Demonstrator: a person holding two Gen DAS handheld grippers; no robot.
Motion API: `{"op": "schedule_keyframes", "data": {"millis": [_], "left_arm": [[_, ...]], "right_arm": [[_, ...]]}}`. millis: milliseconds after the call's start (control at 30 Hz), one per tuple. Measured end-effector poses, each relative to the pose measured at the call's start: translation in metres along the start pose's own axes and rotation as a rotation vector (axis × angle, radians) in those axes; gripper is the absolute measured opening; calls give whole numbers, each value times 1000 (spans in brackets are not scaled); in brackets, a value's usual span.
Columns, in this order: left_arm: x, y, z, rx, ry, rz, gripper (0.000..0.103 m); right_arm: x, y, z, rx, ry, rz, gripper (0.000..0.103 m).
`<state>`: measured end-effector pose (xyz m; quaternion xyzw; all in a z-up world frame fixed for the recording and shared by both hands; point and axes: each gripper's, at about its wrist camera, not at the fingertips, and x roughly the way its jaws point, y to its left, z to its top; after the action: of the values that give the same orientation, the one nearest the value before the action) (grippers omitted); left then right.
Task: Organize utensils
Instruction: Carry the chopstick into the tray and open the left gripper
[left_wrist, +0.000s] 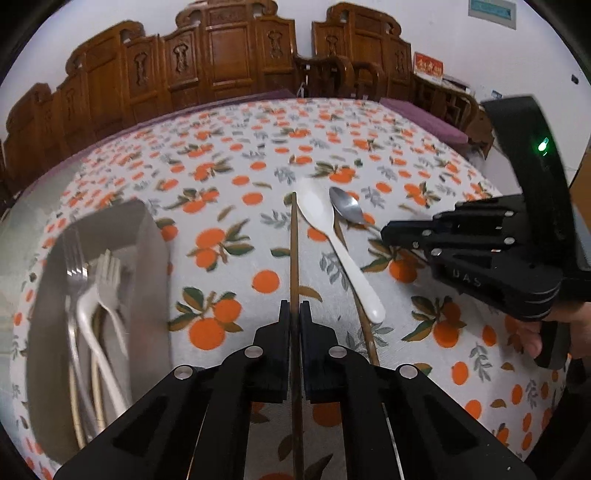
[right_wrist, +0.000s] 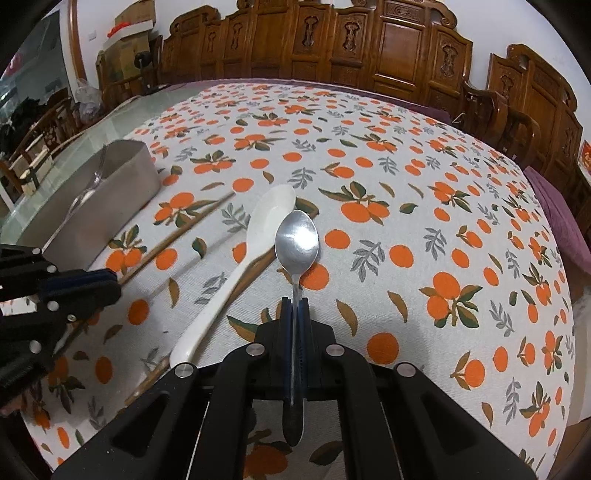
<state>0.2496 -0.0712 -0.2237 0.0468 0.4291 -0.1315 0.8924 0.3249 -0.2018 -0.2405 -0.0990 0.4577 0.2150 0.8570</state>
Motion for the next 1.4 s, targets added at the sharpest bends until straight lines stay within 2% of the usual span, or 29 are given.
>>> {"op": "schedule_keyframes", "data": {"millis": [233,500,733,1167,1400], "left_arm": [[-32,11,1,-4,-57,2,4],[-65,40,0,-47,-101,10,4],[-80,73,-3,-92,-107,45,4],[-63,120,-17,-139,-33,117,4],[-46,134,-17,-156,5,120,4]], "right_arm": [[-21,11,1,12,-43,4,5],[-50,38,8,-14,-112,47,5],[-63,65,13,-55,-141,83,5],[-72,86,14,-87,-157,109,5],[-73,92,15,-96,-161,123,5]]}}
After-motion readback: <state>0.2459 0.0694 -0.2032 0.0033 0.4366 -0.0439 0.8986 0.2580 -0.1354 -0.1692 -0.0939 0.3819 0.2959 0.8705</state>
